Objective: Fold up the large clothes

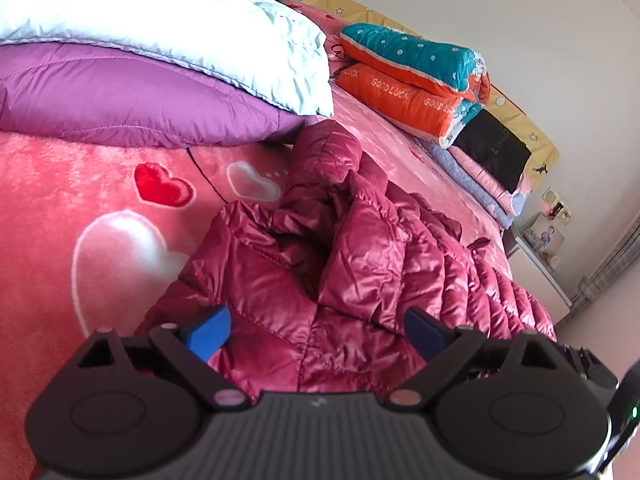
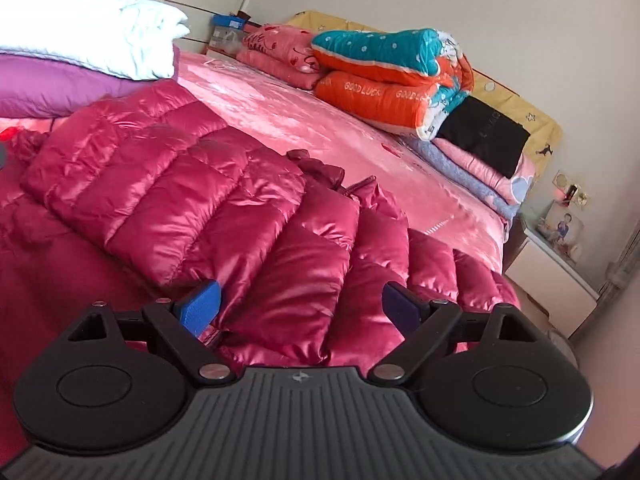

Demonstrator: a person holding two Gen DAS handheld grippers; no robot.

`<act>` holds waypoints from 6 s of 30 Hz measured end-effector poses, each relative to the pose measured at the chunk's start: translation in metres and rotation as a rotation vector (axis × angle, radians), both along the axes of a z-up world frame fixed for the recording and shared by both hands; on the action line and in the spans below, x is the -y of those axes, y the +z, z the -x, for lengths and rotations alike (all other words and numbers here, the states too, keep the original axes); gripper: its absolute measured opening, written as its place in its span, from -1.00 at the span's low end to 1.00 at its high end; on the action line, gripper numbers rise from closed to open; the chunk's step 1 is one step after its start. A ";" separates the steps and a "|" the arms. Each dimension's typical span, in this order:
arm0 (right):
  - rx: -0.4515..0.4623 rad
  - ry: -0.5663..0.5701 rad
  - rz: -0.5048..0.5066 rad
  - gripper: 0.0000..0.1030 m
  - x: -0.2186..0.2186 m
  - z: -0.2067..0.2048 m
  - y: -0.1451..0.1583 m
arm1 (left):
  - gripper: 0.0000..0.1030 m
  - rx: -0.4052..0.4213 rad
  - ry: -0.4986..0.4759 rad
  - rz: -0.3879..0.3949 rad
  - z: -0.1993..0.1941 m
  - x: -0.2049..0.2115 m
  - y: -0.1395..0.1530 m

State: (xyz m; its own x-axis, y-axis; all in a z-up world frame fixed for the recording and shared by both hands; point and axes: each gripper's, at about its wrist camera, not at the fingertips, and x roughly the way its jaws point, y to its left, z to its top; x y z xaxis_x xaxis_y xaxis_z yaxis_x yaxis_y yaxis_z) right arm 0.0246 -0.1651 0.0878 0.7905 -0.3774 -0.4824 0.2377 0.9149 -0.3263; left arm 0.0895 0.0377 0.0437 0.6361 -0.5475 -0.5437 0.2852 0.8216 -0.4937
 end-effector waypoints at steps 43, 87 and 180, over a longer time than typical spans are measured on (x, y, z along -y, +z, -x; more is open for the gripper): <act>-0.001 -0.355 -0.241 1.00 0.137 -0.025 -0.042 | 0.97 0.070 -0.062 -0.165 0.005 0.029 -0.015; 0.088 -0.085 -0.364 1.00 0.029 -0.020 0.024 | 0.91 0.273 -0.080 -0.298 0.029 0.030 0.022; -0.191 0.087 -0.240 1.00 -0.049 0.238 0.031 | 0.28 0.046 0.215 -0.535 0.149 -0.084 0.023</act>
